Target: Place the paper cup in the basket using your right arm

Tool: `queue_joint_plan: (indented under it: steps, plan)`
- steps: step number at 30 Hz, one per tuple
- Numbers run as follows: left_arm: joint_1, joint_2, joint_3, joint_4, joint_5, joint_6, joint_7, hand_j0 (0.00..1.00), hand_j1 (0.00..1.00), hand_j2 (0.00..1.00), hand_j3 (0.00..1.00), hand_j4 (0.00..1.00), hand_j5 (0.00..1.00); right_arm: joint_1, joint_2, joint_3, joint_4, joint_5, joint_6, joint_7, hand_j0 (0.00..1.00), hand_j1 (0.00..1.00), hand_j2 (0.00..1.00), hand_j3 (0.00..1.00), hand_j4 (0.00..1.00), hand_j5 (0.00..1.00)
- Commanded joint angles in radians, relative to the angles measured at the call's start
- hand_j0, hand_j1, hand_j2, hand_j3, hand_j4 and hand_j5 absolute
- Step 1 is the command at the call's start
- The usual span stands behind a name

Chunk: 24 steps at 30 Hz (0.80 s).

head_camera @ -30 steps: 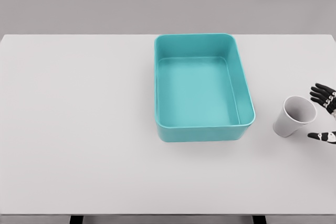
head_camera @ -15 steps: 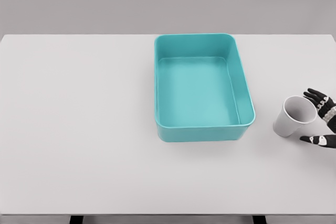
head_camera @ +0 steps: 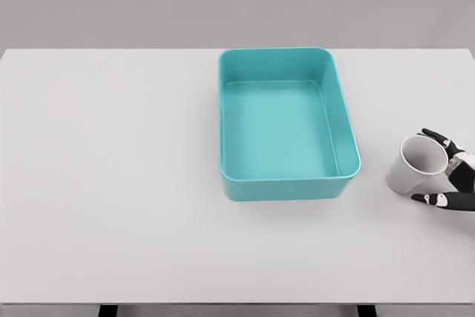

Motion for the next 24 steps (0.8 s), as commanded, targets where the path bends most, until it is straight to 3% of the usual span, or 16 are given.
queue_joint_plan:
  steps: [1,24]
  plan:
    - [0.0,0.0,0.0,0.0,0.0,0.0,0.0,1.0,1.0,1.0,1.0,1.0,1.0,0.0,0.007,0.0,-0.001,-0.004,0.0,0.0,1.0,1.0,1.0,1.0,1.0,1.0]
    - [0.0,0.0,0.0,0.0,0.0,0.0,0.0,1.0,1.0,1.0,1.0,1.0,1.0,-0.025,0.022,0.022,-0.004,-0.004,0.001,0.0,1.0,1.0,1.0,1.0,1.0,1.0]
